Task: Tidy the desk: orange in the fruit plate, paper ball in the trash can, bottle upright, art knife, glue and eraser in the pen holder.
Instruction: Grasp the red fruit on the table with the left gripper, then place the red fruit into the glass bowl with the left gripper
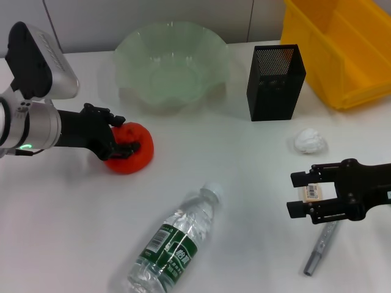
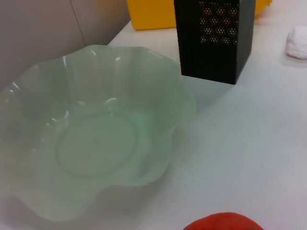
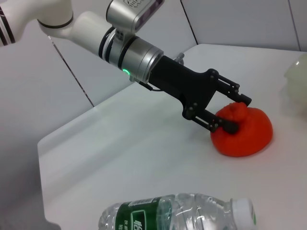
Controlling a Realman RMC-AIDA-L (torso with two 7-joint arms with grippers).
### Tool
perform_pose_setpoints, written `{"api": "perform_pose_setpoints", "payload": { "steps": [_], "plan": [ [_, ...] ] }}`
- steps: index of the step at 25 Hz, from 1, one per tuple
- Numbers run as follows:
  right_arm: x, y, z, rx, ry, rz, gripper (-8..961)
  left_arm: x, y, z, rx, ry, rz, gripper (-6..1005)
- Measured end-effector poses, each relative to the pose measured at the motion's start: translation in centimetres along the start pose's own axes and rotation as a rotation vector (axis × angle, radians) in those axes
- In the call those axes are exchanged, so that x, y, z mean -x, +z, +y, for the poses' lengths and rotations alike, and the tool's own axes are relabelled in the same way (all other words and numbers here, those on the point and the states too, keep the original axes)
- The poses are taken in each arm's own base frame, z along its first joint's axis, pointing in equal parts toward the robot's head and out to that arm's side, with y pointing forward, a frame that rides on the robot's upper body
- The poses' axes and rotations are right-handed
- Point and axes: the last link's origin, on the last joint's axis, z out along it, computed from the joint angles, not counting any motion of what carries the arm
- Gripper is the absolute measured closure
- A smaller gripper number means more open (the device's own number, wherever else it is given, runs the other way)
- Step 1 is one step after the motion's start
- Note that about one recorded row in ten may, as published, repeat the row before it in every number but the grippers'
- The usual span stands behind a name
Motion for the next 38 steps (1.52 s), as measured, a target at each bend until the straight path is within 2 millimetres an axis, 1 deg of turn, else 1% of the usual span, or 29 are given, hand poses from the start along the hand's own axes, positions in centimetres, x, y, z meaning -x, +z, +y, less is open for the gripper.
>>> {"api": "perform_pose_setpoints", "payload": {
  "steps": [4,7,10,14,16,22,24,26,28,29,32,33,35,38],
  "plan": [
    [0.0,0.0,0.0,0.001,0.000,-0.005,191,-0.2,0.0,0.0,-0.002,-0.009,0.000,467],
    [0.0,0.0,0.0,0.002,0.000,-0.006,191,-0.8,-0.2,0.5,0.036,0.004,0.004,478],
    [0.2,0.1,0.0,0.004,-0.004,-0.008,192,-0.9,-0.4,0.7,0.051,0.020,-0.008,488],
    [0.4,0.2,0.0,0.004,-0.010,-0.009,191,-0.8,-0.5,0.7,0.055,0.023,-0.042,503],
    [0.4,0.2,-0.1,0.002,-0.008,-0.010,191,-1.0,-0.8,0.6,0.047,0.023,-0.039,510],
    [0.4,0.3,-0.1,0.001,-0.008,-0.011,191,-1.6,-1.3,0.3,0.024,0.012,-0.028,713],
    [0.4,0.3,0.0,0.001,-0.007,-0.011,191,-1.9,-1.7,0.2,0.012,0.016,-0.022,800],
    [0.3,0.3,0.0,0.001,-0.005,-0.011,191,-2.1,-1.9,0.1,0.004,0.018,-0.017,814],
    [0.2,0.2,0.0,0.000,-0.003,-0.011,191,-3.7,-3.2,-0.1,-0.013,0.038,0.014,827],
    [0.2,0.2,0.0,0.000,-0.003,-0.011,191,-3.7,-3.2,-0.1,-0.013,0.038,0.014,834],
    [0.2,0.2,0.0,0.001,-0.002,-0.011,191,-5.0,-4.1,-0.5,-0.041,0.059,0.036,857],
    [0.2,0.3,0.0,0.003,-0.001,-0.010,191,-6.0,-4.7,-0.8,-0.068,0.085,0.055,864],
    [0.1,0.3,0.1,0.004,0.000,-0.009,191,-6.4,-4.9,-0.9,-0.077,0.091,0.063,880],
    [0.0,0.4,0.2,0.008,0.002,-0.009,192,-8.0,-5.3,-1.6,-0.127,0.107,0.104,891]
  ]
}}
